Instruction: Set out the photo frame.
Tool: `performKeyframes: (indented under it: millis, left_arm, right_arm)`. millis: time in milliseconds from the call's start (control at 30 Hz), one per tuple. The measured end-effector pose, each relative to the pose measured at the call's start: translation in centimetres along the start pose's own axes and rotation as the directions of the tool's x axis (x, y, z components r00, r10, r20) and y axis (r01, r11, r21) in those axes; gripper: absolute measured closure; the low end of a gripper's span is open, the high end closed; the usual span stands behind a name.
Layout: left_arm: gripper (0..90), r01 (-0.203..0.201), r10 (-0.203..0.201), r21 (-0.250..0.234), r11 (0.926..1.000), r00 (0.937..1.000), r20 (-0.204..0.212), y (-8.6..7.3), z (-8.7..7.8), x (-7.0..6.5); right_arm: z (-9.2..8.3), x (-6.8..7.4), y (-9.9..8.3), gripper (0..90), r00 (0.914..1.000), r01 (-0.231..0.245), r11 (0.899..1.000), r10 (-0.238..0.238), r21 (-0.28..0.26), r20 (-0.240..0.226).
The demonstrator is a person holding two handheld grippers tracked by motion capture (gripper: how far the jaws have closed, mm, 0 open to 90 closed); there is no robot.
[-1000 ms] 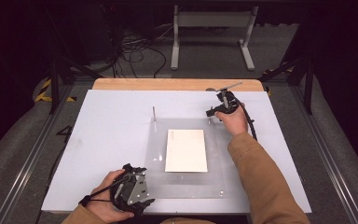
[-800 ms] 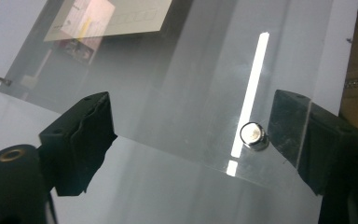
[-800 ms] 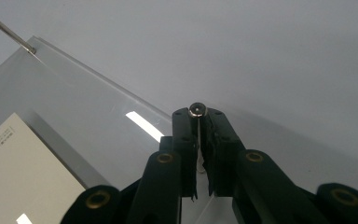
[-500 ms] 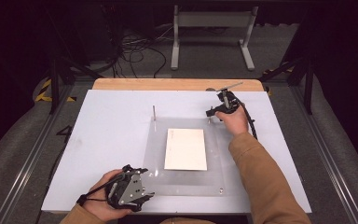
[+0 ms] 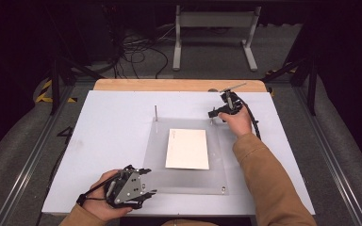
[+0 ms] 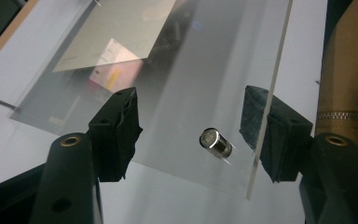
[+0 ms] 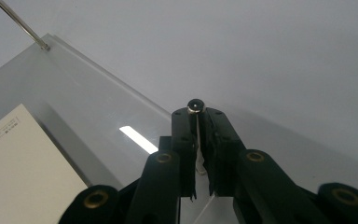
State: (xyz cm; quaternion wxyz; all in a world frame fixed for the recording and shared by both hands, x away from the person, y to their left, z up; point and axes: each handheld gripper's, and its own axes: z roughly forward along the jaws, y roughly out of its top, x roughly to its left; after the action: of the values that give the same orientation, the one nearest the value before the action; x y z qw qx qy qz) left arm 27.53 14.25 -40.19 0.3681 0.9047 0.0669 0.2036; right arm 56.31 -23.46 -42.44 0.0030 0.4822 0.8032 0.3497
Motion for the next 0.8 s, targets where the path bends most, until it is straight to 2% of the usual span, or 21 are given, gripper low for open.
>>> performKeyframes:
  millis: [67, 167, 200, 233, 300, 367, 433, 500, 567, 600, 700, 800]
  left_arm:
    - [38.4, 0.005, -0.005, 0.000, 1.0000, 1.0000, 0.002, 0.0, -0.1, 0.1]
    - [38.3, -0.004, 0.004, 0.005, 1.0000, 1.0000, 0.006, 0.0, -0.1, 0.3]
    - [38.3, 0.006, -0.006, 0.003, 1.0000, 1.0000, 0.005, 0.0, -0.1, 0.2]
    - [38.3, 0.004, -0.004, 0.005, 1.0000, 1.0000, 0.003, 0.0, -0.1, 0.2]
    - [38.7, 0.006, -0.006, 0.001, 1.0000, 1.0000, 0.001, 0.1, -0.2, 0.3]
    - [39.2, 0.011, -0.011, -0.002, 0.9999, 0.9999, 0.001, 0.1, -0.3, 0.4]
    - [39.2, 0.017, -0.017, -0.010, 0.9998, 0.9998, 0.009, 0.2, -0.4, 0.5]
    - [39.2, 0.028, -0.028, -0.018, 0.9994, 0.9995, 0.012, 0.3, -0.6, 0.8]
    - [39.8, 0.039, -0.038, -0.042, 0.9984, 0.9992, 0.015, 0.4, -0.8, 1.1]
    - [40.5, 0.043, -0.042, -0.053, 0.9977, 0.9990, 0.017, 0.5, -1.0, 1.3]
    - [42.1, 0.065, -0.063, -0.084, 0.9943, 0.9976, 0.027, 0.7, -1.3, 1.8]
    - [42.0, 0.097, -0.093, -0.108, 0.9894, 0.9949, 0.037, 0.9, -1.6, 2.3]
  right_arm:
    - [0.0, 0.0, 0.0, 82.2, 0.9999, 0.013, 1.000, -0.013, -0.004, -0.005]
    - [-0.1, -0.4, -0.3, 80.1, 0.9994, -0.003, 1.000, 0.002, -0.023, -0.034]
    - [-0.3, -0.4, -0.4, 79.1, 0.9993, -0.006, 1.000, 0.005, -0.028, -0.038]
    - [-0.5, -0.3, -0.5, 76.6, 0.9992, 0.004, 0.999, -0.006, -0.041, -0.041]
    - [-1.1, -0.2, -0.7, 71.1, 0.9990, 0.023, 0.996, -0.026, -0.083, -0.035]
    - [-1.9, -0.2, -1.1, 64.2, 0.9991, 0.016, 0.994, -0.020, -0.108, -0.037]
    - [-2.6, -0.2, -1.5, 59.3, 0.9997, 0.026, 0.994, -0.026, -0.110, 0.002]
    - [-3.8, 0.0, -2.2, 57.2, 0.9964, 0.073, 0.988, -0.067, -0.137, 0.053]
    - [-4.7, 0.2, -2.8, 56.0, 0.9952, 0.090, 0.983, -0.083, -0.161, 0.053]
    - [-5.6, 0.4, -3.4, 54.5, 0.9928, 0.116, 0.974, -0.108, -0.197, 0.053]
    - [-7.1, 0.9, -4.7, 52.9, 0.9871, 0.160, 0.953, -0.154, -0.257, 0.043]
    - [-8.3, 1.4, -5.9, 52.9, 0.9776, 0.210, 0.937, -0.205, -0.281, 0.047]
